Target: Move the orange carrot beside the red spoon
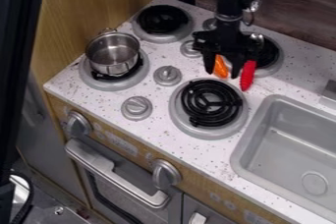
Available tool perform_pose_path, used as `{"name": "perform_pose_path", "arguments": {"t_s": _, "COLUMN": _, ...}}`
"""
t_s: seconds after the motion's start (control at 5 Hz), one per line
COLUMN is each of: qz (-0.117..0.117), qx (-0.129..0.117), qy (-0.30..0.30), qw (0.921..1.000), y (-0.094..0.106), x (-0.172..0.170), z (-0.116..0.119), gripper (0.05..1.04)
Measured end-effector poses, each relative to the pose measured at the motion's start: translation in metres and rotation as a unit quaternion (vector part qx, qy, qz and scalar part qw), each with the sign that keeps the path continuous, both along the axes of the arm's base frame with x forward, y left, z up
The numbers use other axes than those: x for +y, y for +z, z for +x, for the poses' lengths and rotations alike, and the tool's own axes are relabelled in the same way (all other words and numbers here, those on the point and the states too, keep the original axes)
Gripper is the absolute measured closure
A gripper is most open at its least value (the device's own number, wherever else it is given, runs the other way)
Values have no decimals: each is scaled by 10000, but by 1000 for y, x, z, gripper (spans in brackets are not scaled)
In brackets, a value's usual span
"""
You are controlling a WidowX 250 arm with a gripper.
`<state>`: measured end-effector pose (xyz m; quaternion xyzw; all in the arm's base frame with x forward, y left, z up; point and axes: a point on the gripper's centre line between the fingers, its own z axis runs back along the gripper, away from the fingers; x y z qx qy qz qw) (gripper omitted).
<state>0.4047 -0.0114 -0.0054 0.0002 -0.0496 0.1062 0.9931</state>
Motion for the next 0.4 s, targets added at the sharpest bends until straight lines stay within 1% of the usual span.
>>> {"name": "perform_pose_path", "arguments": {"t_s": 0.2, "qz": 59, "qx": -145, "qy": -243, "qw": 9996, "y": 3, "x": -2, "z": 11, "gripper": 90}}
{"name": "perform_pose_path", "arguments": {"t_s": 0.4, "qz": 110, "qx": -47, "qy": -244, "qw": 9996, "y": -7, "x": -2, "z": 17, "gripper": 85}}
